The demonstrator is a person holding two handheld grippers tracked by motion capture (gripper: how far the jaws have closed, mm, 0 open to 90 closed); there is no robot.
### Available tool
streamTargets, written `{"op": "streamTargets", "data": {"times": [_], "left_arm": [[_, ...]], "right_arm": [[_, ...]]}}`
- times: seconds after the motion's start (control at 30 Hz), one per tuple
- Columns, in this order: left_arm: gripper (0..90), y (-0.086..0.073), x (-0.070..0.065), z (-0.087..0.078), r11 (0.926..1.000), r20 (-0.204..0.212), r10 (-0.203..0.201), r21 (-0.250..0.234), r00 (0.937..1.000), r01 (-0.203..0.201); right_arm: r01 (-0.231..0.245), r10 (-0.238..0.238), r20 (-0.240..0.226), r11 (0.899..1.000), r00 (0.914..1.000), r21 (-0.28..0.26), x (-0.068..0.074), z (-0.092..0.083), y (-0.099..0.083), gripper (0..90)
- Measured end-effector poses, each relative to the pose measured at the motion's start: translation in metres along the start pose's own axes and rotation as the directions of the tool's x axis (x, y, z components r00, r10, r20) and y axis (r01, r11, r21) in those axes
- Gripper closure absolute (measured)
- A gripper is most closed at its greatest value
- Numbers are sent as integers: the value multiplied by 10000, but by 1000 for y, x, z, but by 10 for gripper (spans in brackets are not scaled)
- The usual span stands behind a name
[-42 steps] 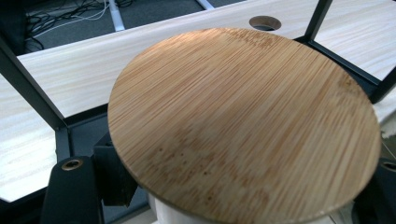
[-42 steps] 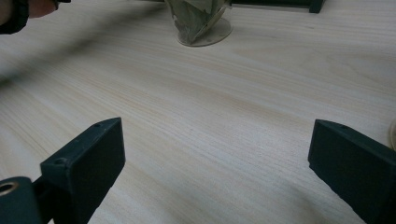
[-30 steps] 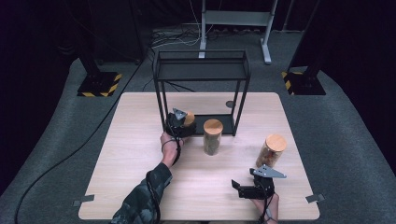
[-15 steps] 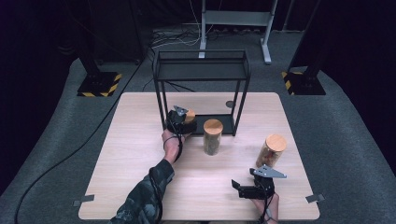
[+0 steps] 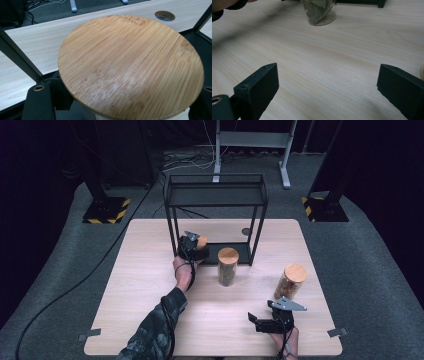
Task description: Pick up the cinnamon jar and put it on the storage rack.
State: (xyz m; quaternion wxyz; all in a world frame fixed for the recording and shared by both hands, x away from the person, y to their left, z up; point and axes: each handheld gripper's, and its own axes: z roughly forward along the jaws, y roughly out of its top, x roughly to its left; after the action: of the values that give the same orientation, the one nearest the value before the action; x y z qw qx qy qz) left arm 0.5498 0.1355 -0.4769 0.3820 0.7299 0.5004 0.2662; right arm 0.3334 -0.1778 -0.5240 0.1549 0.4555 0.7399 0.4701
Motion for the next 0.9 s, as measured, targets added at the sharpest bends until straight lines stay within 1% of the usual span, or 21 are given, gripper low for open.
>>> {"op": "streamTargets", "data": {"times": [0.33, 0.53, 0.6, 0.7, 0.9], "left_arm": [[255, -2, 6, 8, 9996, -149, -254, 137, 9996, 256], [255, -3, 7, 11, 9996, -208, -276, 11, 9994, 276], [255, -3, 8, 12, 9992, -196, -389, -68, 9990, 388], [255, -5, 8, 14, 9992, -228, -363, -202, 9991, 358], [255, -3, 8, 17, 9990, -238, -397, -198, 9989, 392]], "right_arm": [[-4, 4, 1, 10000, 10000, -3, 0, 0, 0, 33], [-1, 1, -3, 10000, 10000, -6, 0, 0, 0, 32], [1, -1, 2, 10000, 10000, -12, 0, 0, 0, 32], [2, -2, 3, 10000, 10000, -10, 0, 0, 0, 32], [6, -6, -3, 10000, 10000, -2, 0, 0, 0, 32]]}}
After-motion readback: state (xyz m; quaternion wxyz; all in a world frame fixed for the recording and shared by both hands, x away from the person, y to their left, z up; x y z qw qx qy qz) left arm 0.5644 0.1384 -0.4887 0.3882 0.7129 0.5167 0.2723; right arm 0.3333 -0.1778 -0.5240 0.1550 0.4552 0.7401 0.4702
